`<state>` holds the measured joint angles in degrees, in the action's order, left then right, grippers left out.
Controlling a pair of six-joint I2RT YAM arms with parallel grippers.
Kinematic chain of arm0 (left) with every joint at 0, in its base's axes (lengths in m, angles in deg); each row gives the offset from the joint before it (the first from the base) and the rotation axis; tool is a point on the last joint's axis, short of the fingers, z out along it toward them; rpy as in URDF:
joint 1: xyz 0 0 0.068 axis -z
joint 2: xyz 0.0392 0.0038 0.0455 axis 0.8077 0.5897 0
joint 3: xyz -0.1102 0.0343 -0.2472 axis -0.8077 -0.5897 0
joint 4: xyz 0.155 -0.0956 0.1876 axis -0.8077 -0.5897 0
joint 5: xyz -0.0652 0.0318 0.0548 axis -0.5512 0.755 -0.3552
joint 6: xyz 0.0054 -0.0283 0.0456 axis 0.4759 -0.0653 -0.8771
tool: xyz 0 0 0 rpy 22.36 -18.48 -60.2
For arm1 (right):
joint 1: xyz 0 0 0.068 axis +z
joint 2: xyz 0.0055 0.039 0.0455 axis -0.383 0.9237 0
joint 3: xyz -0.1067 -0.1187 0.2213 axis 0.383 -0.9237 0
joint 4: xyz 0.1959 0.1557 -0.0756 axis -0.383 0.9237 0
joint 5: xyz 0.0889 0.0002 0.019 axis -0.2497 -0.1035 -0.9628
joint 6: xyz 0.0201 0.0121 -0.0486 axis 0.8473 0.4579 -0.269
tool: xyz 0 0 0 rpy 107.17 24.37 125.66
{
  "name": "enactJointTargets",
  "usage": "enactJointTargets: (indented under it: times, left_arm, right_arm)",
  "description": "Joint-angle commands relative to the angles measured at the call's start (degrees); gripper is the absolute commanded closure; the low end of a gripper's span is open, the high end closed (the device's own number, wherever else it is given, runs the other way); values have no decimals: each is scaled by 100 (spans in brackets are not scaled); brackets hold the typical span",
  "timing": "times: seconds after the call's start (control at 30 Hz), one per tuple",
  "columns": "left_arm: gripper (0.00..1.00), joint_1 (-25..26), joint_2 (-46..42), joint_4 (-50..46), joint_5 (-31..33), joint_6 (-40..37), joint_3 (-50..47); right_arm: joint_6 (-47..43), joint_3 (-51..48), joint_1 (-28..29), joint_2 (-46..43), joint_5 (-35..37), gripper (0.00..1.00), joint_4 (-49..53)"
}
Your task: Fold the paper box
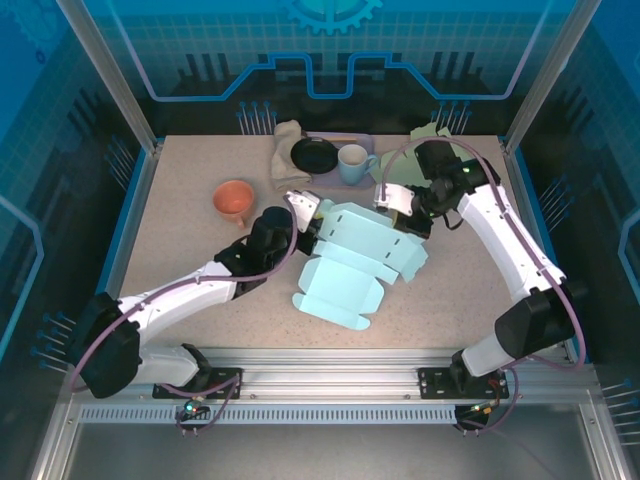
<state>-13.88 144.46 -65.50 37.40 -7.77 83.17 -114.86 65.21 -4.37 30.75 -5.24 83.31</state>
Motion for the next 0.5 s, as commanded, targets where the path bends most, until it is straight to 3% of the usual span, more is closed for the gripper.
enactJointTargets:
  times: [0.0,0.03,0.13,0.3,0.47]
  left_arm:
    - [56,-248,-395,-657,953,1290,163]
    - [50,-299,-527,-901,1136,1591,173]
    - [51,-391,-1001,-1551,1173,2245,268]
    - [54,-386,-1451,-1713,-108,3036,505]
    - [55,-347,-1041,-1283,-1225,3990,642]
  right_arm:
    - [1058,272,148,284,91,100,483]
    - [1253,234,163,336,242,100,445]
    - [1591,-43,274,378,631,100,270]
    - [1784,-30,504,314,935,100,181]
    - [1842,-58,503,139,898,100,60]
